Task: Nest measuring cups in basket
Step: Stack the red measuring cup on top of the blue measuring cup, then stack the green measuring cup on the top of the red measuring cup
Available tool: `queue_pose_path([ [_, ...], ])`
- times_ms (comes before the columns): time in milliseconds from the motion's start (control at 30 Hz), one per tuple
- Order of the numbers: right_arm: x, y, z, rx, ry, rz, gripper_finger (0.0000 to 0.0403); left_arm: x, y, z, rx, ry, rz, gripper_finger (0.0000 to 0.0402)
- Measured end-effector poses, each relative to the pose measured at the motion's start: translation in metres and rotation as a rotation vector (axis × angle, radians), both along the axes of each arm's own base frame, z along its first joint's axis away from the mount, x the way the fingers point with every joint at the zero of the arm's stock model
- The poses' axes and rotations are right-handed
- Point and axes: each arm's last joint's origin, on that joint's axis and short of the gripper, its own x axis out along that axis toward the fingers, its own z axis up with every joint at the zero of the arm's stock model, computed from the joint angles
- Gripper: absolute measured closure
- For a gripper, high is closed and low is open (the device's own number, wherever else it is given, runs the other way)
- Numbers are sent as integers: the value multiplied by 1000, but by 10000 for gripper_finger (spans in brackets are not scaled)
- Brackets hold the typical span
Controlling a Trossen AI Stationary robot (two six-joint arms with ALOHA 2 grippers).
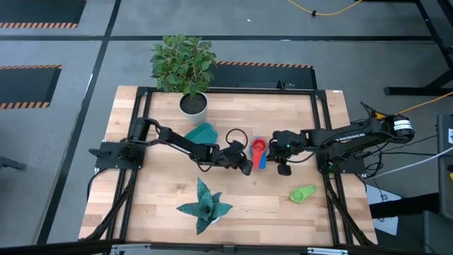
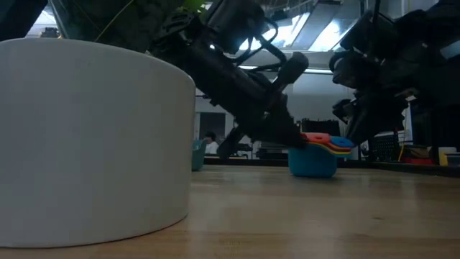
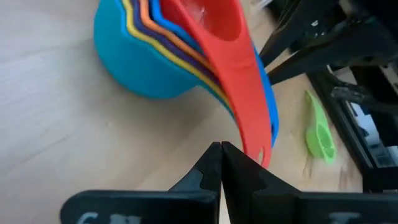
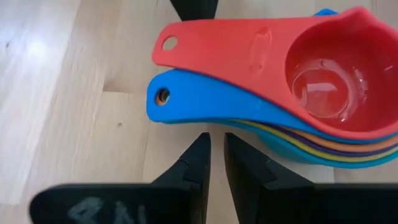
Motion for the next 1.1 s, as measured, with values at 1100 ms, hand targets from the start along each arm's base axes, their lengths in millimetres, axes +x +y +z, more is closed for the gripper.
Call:
queue_pose_path([
  [1100,-7,4,50,131,140,57,351,0,-9,3,46,-21,-7,400],
])
